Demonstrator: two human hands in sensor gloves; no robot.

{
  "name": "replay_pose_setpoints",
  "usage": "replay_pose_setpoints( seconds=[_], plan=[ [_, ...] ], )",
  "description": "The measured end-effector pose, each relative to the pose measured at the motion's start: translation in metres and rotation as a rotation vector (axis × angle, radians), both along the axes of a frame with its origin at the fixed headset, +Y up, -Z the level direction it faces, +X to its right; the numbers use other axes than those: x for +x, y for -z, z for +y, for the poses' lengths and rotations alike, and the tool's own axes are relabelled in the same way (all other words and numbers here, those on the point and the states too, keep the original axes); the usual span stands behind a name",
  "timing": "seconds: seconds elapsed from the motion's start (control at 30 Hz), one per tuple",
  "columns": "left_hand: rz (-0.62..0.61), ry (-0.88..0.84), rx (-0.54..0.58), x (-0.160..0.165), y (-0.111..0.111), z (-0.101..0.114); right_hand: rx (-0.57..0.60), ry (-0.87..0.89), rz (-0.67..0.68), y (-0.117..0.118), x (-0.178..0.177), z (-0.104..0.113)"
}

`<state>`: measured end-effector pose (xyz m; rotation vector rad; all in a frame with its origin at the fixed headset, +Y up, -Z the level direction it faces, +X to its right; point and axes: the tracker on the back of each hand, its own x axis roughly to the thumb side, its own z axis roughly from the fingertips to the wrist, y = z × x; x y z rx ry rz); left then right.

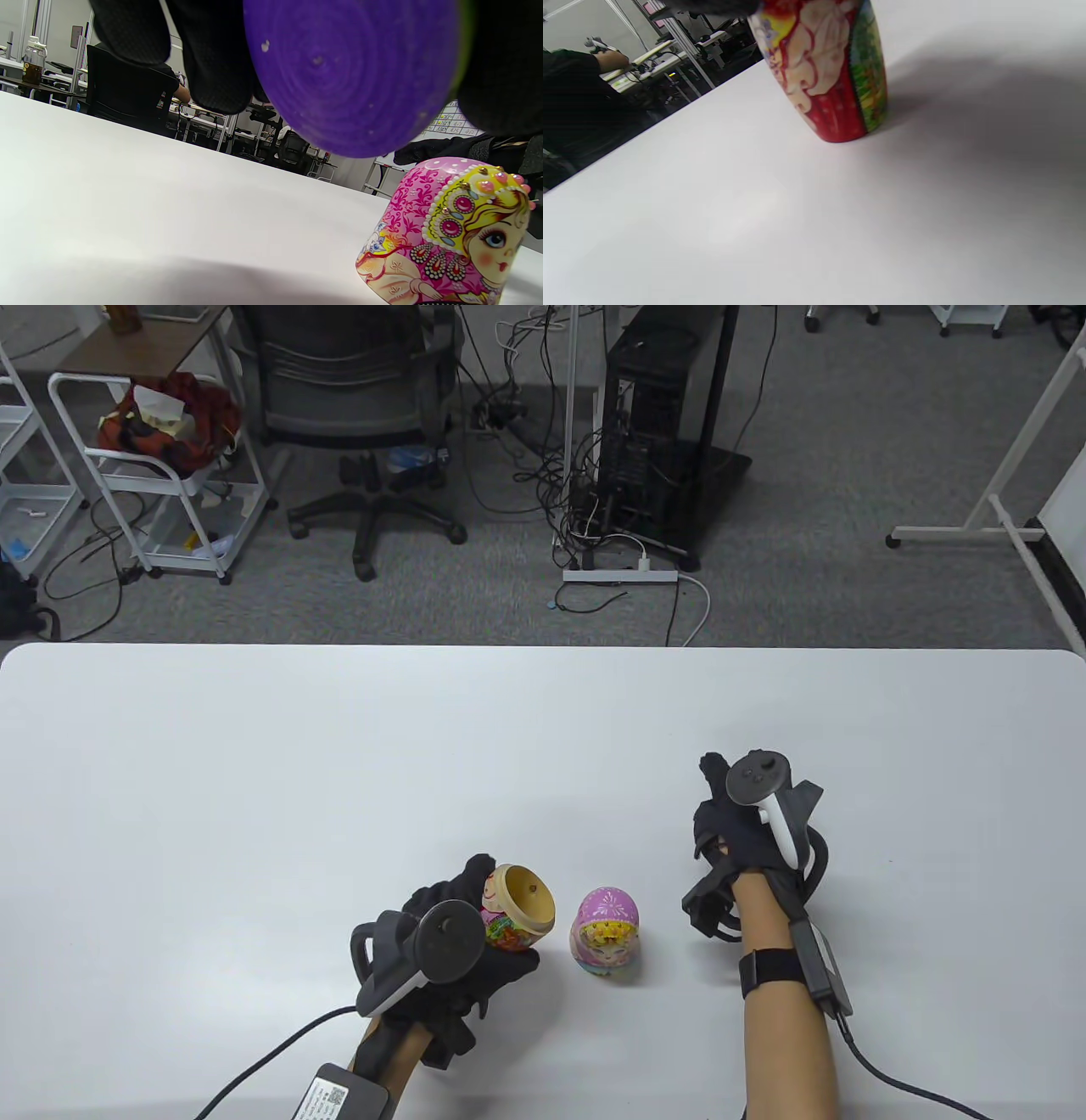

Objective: Nest individual Russian dolls into a nested set

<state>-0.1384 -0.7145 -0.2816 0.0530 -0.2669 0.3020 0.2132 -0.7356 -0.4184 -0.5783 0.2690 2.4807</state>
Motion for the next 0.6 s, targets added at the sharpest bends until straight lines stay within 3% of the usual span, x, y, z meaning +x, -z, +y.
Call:
replay_pose_setpoints(
  seconds=[0.1,0.23,0.4,0.6],
  plan=[
    [-0.005,0.007,0.008,0.001,0.001,0.001,-0.028,-0.053,0.034,0.0,0.002,0.005],
    [-0.008,0.007,0.018,0.001,0.002,0.001,0.069,-0.037,0.024,-0.008,0.001,0.008],
    [-0.017,0.017,0.004,0.003,0.001,-0.003,0.26,-0.002,0.119,-0.032,-0.008,0.034],
    [-0.041,0.028,0.037,0.01,-0.005,0.002,0.556,0.211,0.272,-0.076,-0.02,0.073]
  ],
)
